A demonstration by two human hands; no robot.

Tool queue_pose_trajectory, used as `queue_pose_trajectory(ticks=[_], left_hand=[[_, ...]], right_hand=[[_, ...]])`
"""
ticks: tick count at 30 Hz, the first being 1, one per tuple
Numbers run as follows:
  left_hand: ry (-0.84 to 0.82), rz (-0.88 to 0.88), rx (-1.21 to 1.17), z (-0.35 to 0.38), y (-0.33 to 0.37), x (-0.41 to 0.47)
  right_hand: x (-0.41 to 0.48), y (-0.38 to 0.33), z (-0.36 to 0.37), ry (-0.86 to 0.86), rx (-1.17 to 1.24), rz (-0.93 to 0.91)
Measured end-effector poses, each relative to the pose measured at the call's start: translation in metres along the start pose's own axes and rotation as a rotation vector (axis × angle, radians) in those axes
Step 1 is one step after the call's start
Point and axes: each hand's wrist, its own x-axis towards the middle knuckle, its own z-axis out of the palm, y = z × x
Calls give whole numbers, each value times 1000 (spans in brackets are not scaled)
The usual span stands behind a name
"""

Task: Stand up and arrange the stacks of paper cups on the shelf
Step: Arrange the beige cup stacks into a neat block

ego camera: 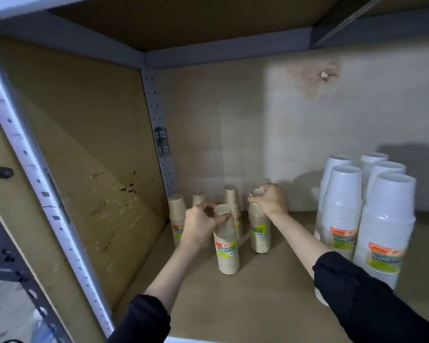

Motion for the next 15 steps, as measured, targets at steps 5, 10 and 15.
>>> queue_pose_trajectory(ticks=[5,10,15], left_hand=[[19,-7,-28,-2,6,-9],[4,3,-13,-2,11,-20],[-30,2,6,-1,12,-27]], right_hand=[[-24,-5,-12,-72,-35,-56],[-44,-5,-21,-122,-51,-90],[-62,-3,-28,-185,-71,-94]])
